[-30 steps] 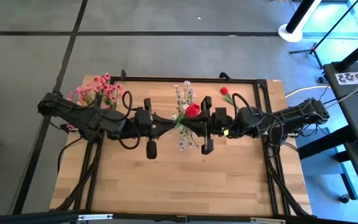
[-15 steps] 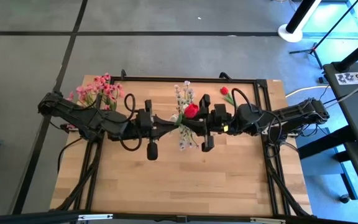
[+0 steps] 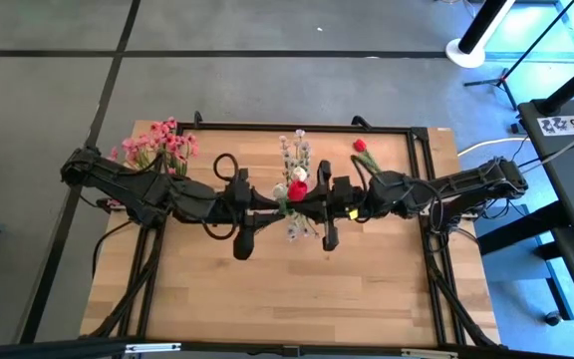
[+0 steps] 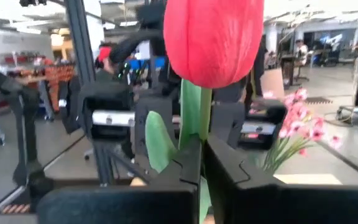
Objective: Sort flowers into vase by color
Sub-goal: Put the bottom red tulip into the yellow vase
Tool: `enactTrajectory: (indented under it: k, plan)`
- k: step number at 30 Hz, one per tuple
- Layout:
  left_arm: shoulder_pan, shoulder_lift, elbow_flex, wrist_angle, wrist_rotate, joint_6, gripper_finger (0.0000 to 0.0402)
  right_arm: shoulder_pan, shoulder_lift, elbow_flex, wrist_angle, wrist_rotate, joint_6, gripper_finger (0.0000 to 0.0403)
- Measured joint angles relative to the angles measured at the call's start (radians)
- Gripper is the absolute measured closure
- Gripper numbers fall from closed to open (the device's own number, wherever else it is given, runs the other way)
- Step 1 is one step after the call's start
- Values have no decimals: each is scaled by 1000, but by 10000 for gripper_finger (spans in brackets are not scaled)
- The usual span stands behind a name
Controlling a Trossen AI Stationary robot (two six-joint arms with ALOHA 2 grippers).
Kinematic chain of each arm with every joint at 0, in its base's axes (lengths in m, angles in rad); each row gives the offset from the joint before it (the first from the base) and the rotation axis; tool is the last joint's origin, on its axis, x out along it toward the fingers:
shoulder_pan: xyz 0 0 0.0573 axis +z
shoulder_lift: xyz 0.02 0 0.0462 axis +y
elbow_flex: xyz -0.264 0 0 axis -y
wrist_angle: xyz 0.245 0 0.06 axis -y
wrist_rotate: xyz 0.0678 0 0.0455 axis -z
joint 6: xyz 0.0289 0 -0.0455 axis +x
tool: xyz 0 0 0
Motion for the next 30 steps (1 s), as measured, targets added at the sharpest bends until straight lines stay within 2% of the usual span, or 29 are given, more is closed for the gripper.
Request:
enactTrajectory:
  k: [6, 11, 15, 18, 24, 27, 30]
  plan:
    - [21, 13, 0, -3, 116, -78, 312, -2, 21, 0, 4, -42, -10, 394]
    - [24, 32, 0, -20, 119, -83, 339, -6, 45, 0, 5, -44, 1, 394]
    - [20, 42, 0, -28, 117, -83, 387, -5, 53, 0, 5, -25, 28, 381]
    - [13, 37, 0, -62, 92, -70, 395, -5, 58, 0, 11, 15, 73, 343]
    - [-36, 6, 0, -134, -5, 38, 398, -6, 50, 0, 118, 38, 80, 232]
    - [-107, -22, 1, -168, -92, 149, 399, -6, 25, 0, 245, 38, -6, 184]
    - [-203, -62, 1, -202, -214, 226, 399, -6, -2, 2, 275, 39, -58, 152]
